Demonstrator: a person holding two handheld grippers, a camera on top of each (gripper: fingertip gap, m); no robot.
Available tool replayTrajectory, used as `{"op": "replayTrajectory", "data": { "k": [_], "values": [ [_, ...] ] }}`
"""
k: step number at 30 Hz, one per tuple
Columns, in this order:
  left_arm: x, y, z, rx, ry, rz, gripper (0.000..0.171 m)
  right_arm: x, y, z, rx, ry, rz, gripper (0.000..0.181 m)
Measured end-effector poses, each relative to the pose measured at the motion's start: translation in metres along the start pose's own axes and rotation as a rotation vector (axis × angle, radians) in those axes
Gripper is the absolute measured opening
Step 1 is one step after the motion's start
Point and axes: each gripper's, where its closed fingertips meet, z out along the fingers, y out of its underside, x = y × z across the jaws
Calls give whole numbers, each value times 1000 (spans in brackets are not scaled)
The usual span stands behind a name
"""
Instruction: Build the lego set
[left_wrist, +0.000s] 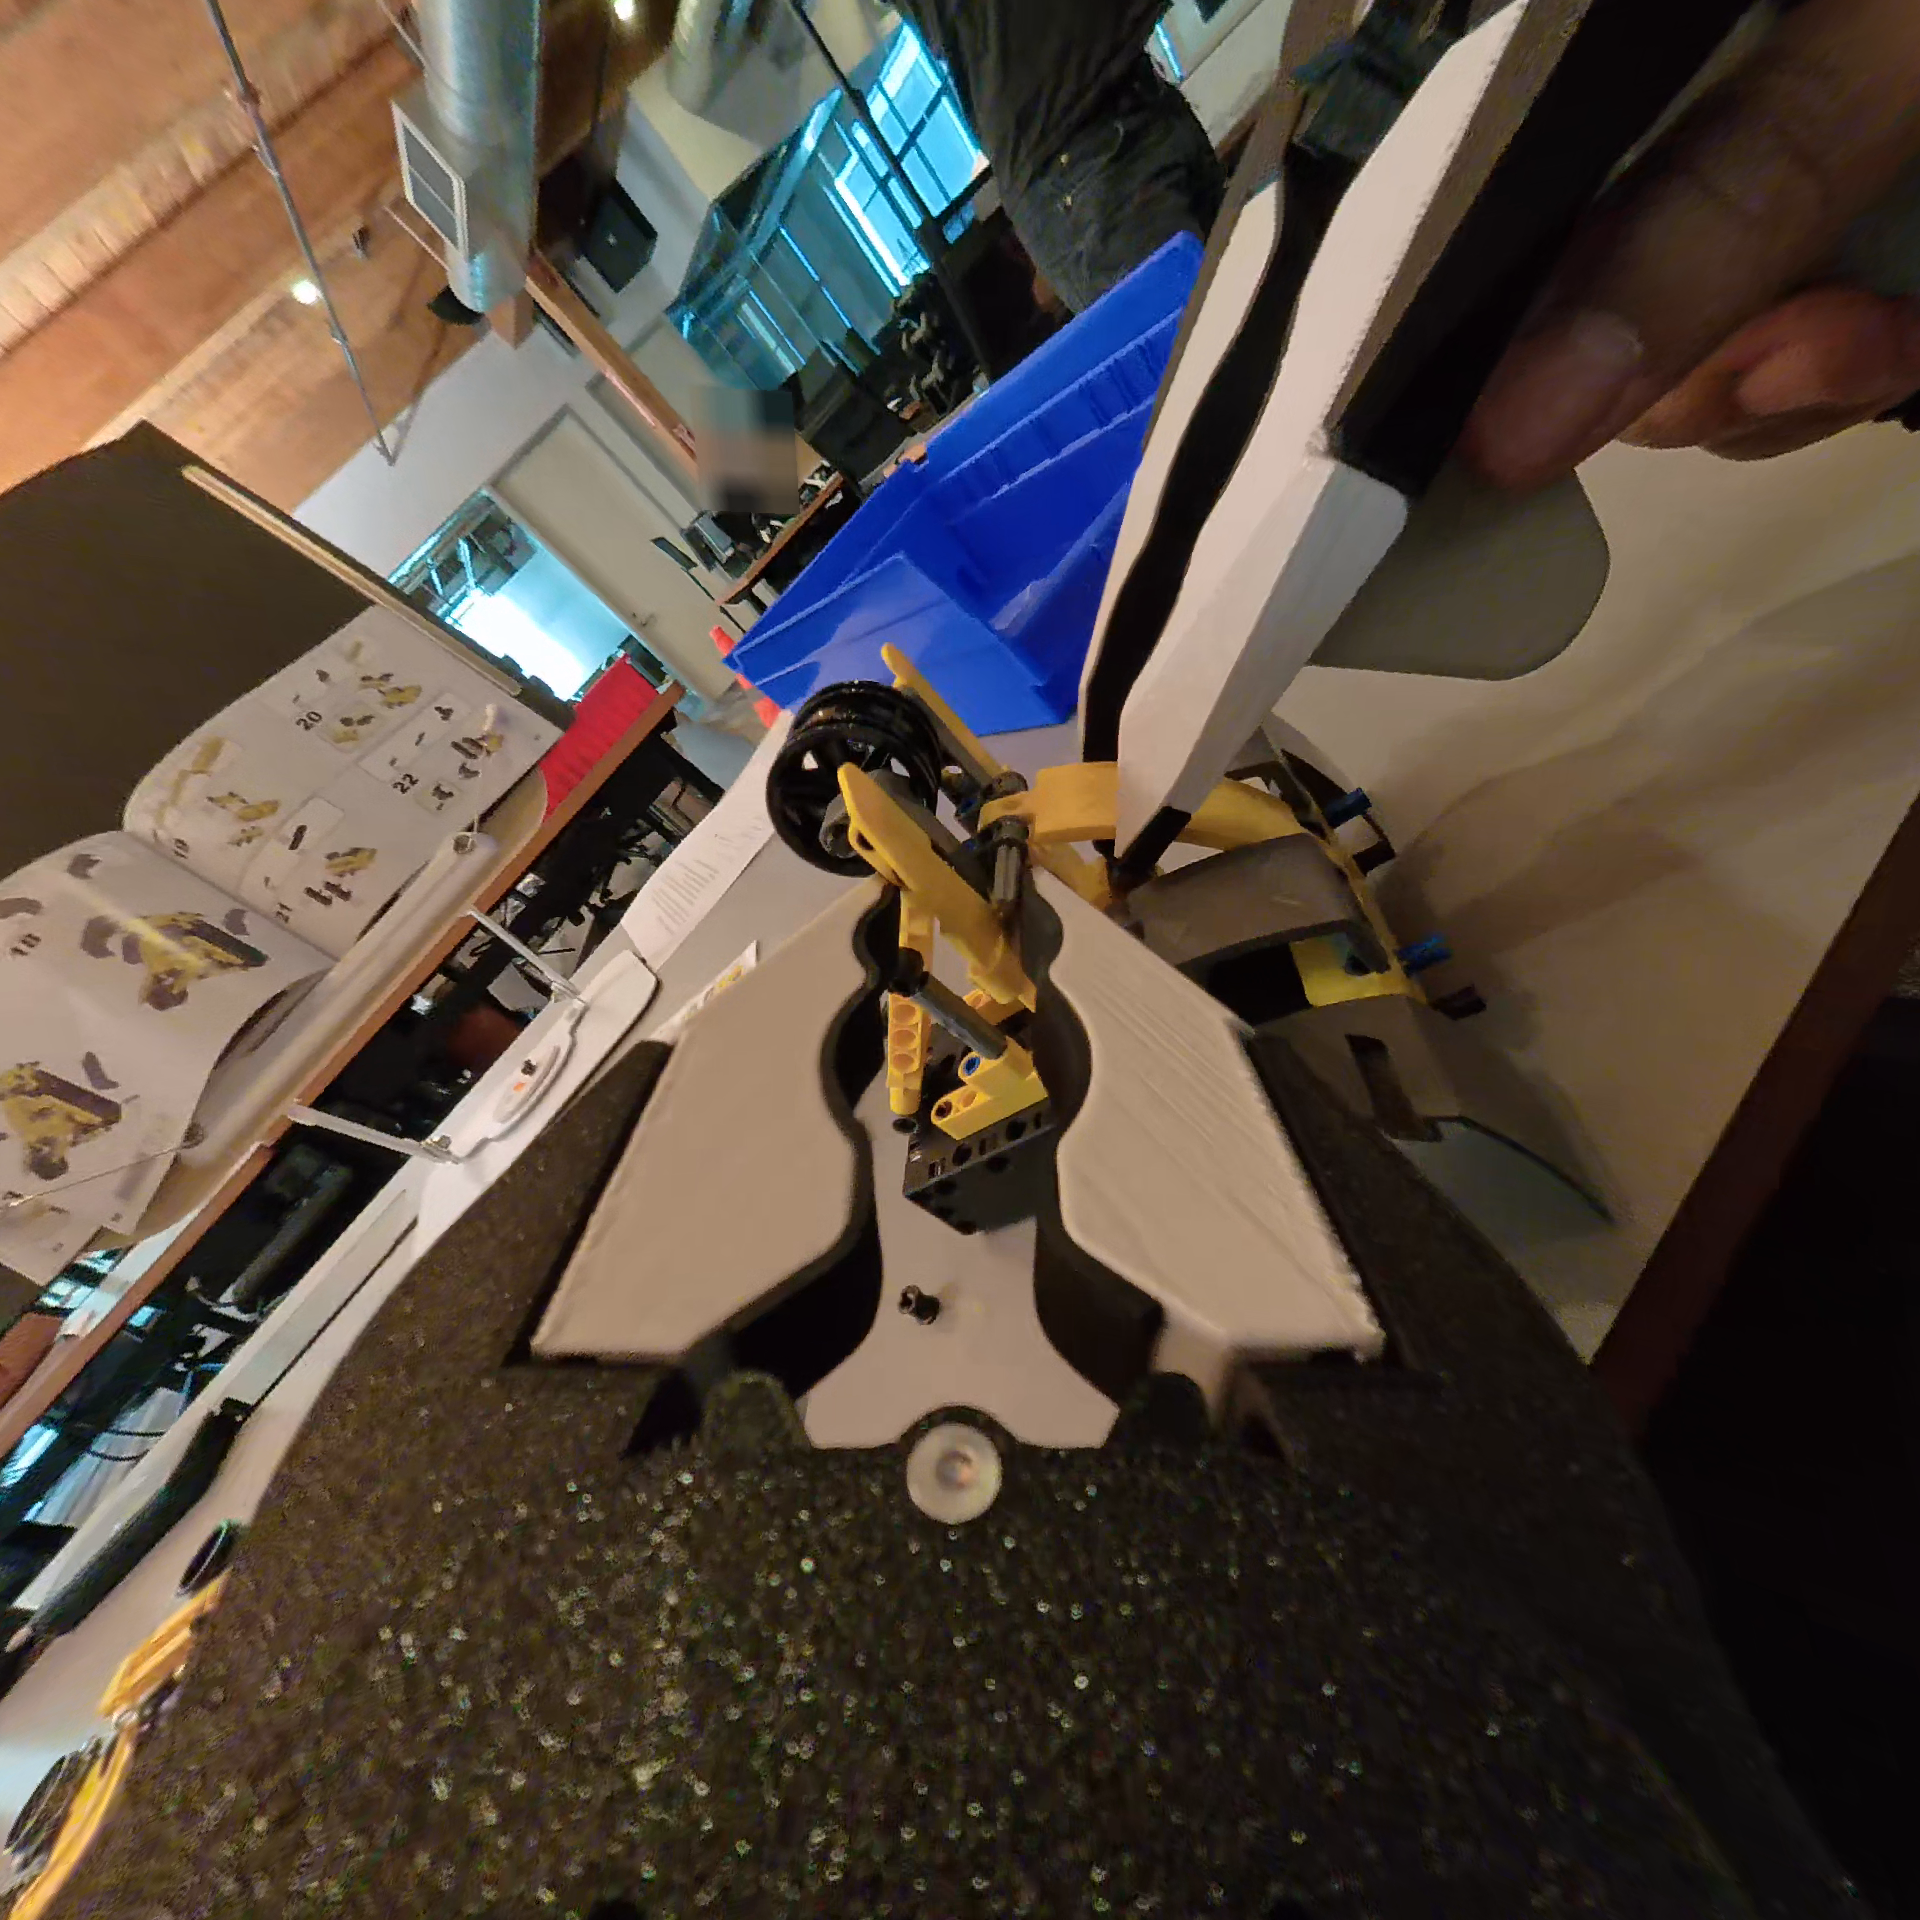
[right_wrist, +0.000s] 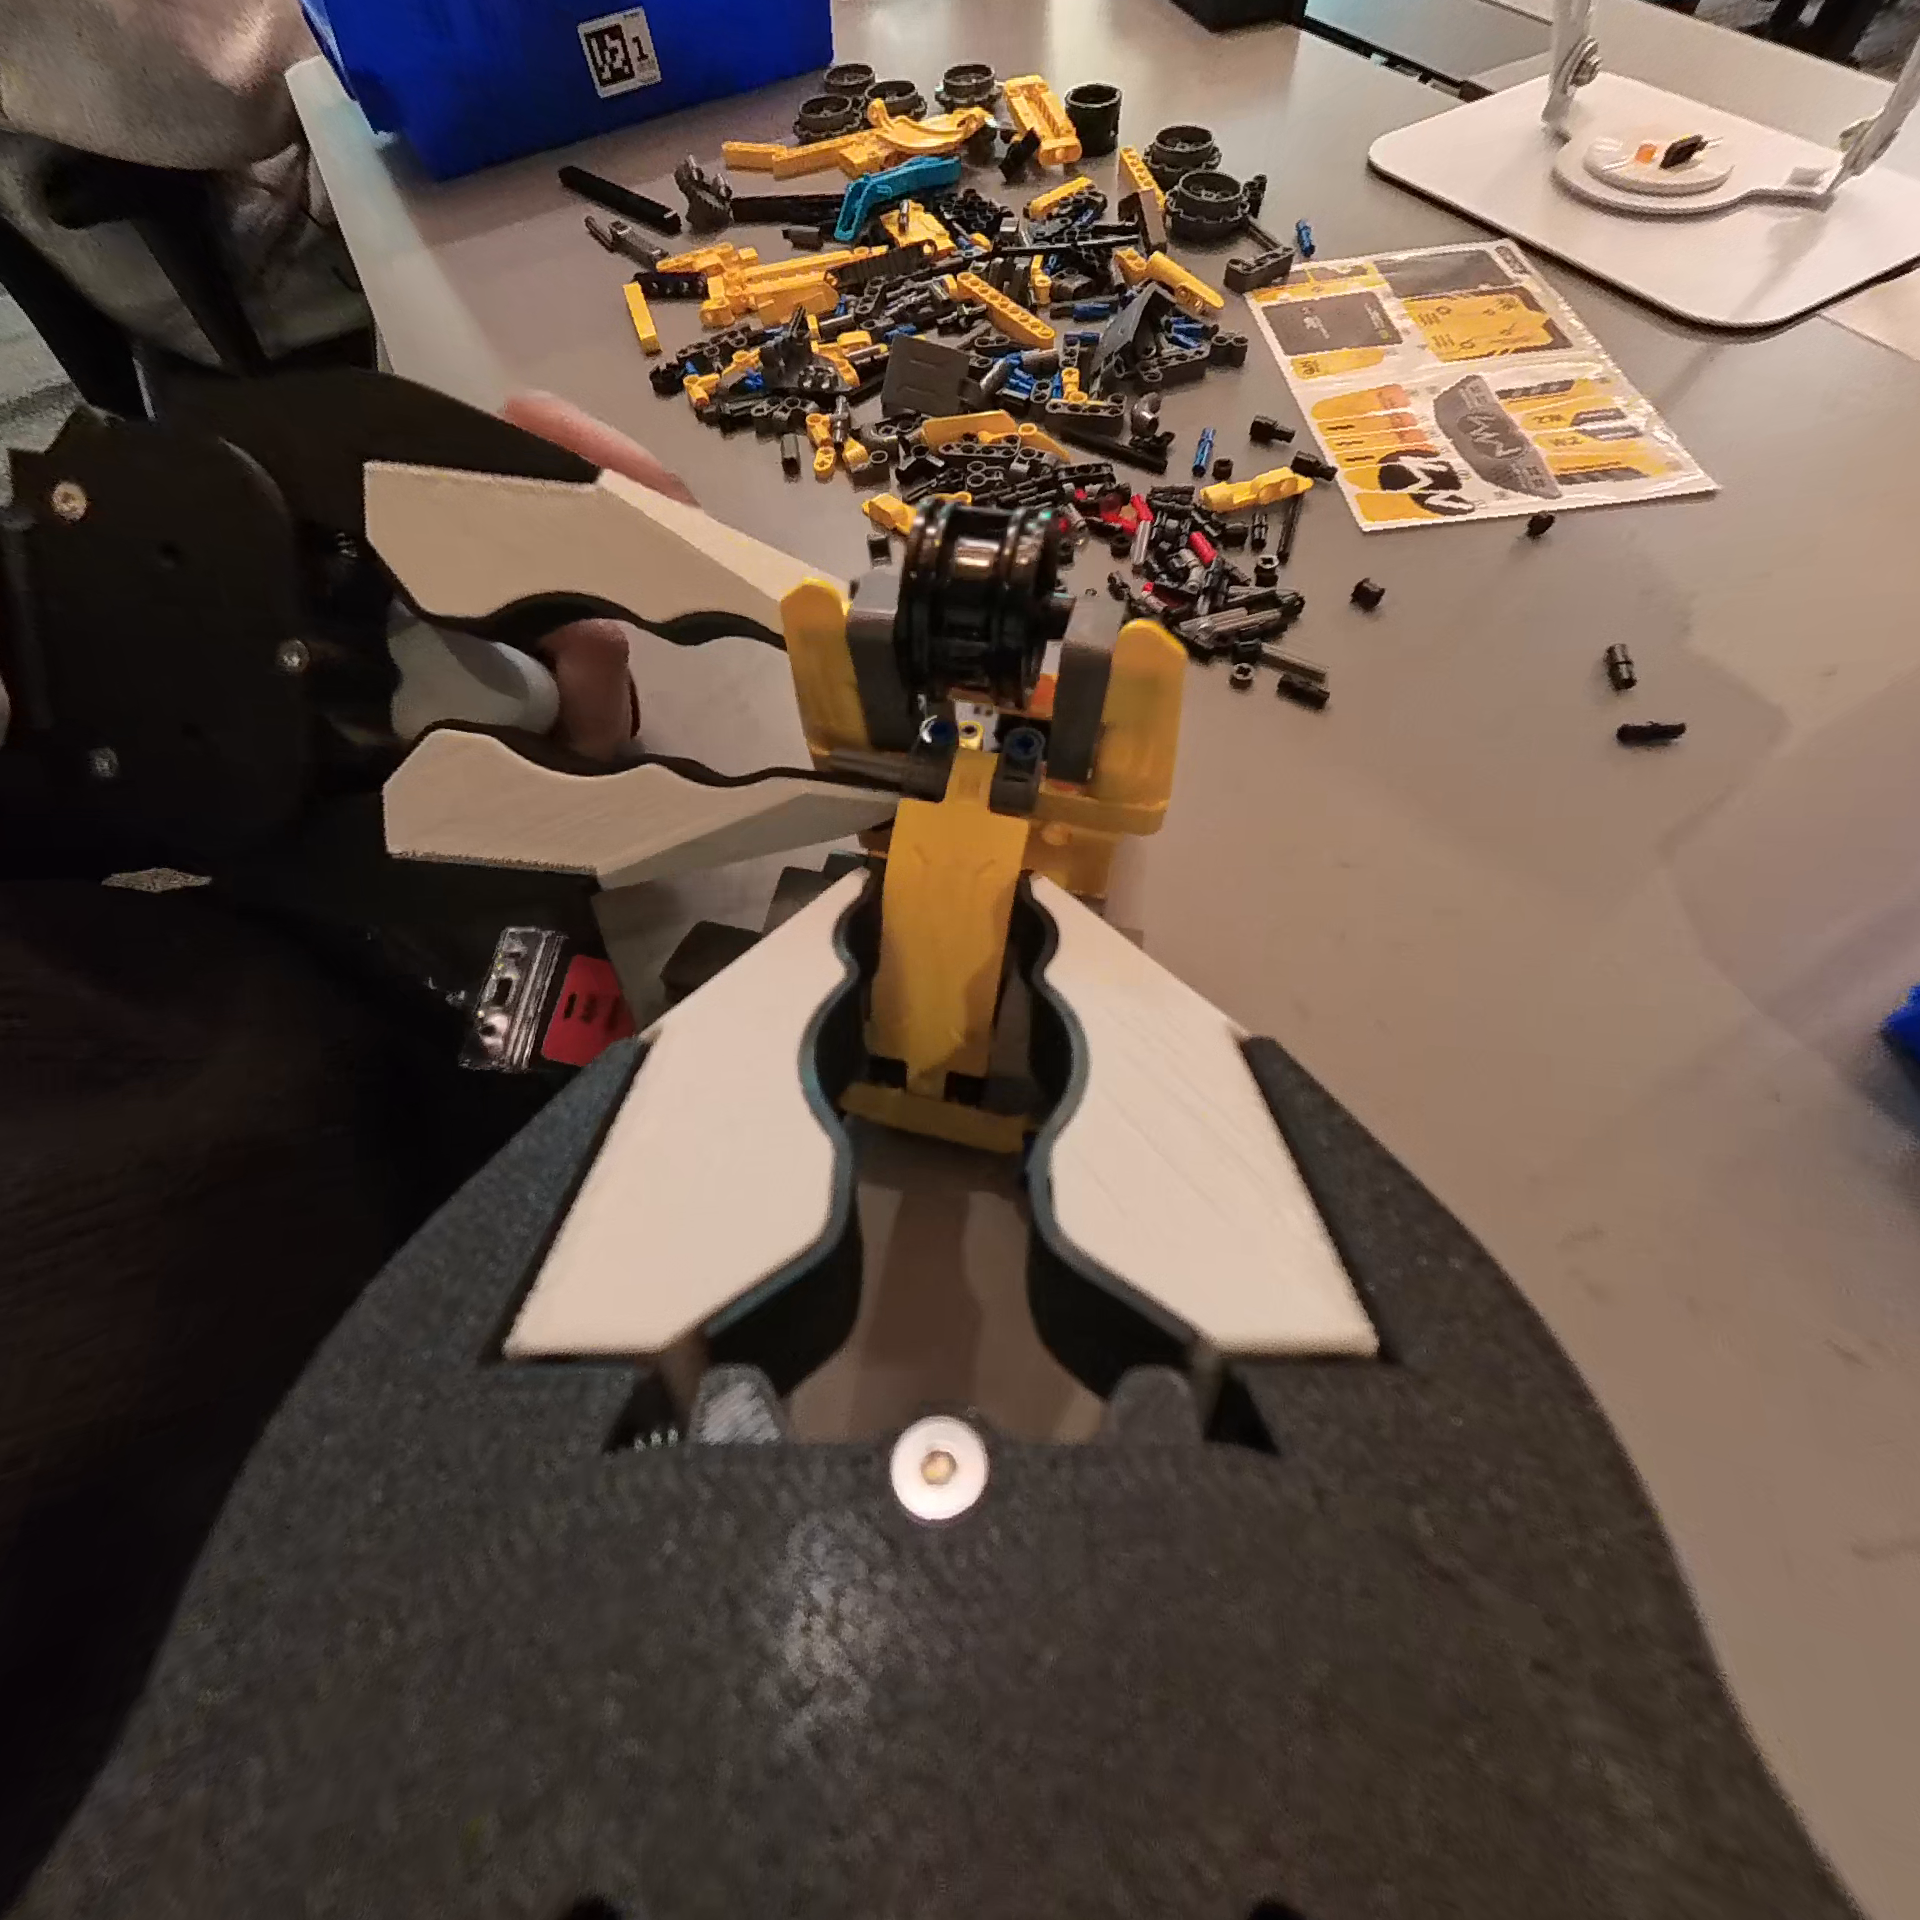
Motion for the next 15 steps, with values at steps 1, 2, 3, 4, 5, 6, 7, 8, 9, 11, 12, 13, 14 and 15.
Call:
{"op": "replayTrajectory", "data": {
  "k": [1, 2, 3, 4, 5, 6, 7, 8, 9, 11, 12, 13, 14, 15],
  "values": [
    [0, 0, 1, -1, 2, 2, 21, 0, 0, 1, 1, 2, 1, 25],
    [0, 1, 1, 1, 3, 12, 21, 1, 0, 1, 2, 4, 0, 25],
    [0, 1, 1, 5, 0, 22, 21, 1, 0, 1, 3, 7, -1, 25],
    [0, 1, 2, 11, -4, 27, 21, 1, 0, 1, 3, 9, -2, 25],
    [0, 0, 2, 16, -8, 31, 21, 2, 0, 1, 4, 10, -1, 25],
    [0, 0, 2, 20, -13, 38, 21, 2, -1, 1, 5, 11, 0, 25],
    [-1, 0, 2, 21, -18, 47, 21, 2, -1, 2, 7, 15, -1, 25],
    [-1, 1, 3, 21, -23, 54, 21, 3, -1, 2, 10, 19, -2, 25],
    [-2, 1, 4, 20, -23, 53, 21, 4, -1, 2, 12, 24, -4, 25],
    [-2, 2, 4, 18, -7, 27, 20, 4, -2, 1, 17, 23, 0, 25],
    [-2, 2, 4, 12, 2, 10, 19, 4, -2, 0, 23, 16, 1, 25],
    [-4, 4, 4, 7, 4, -2, 19, 3, -3, -1, 31, 8, 5, 24],
    [-5, 5, 4, 6, 3, -8, 19, 3, -4, -2, 38, 4, 8, 24],
    [-7, 6, 4, 3, -1, -9, 19, 4, -5, -3, 43, 8, 11, 24]
  ]
}}
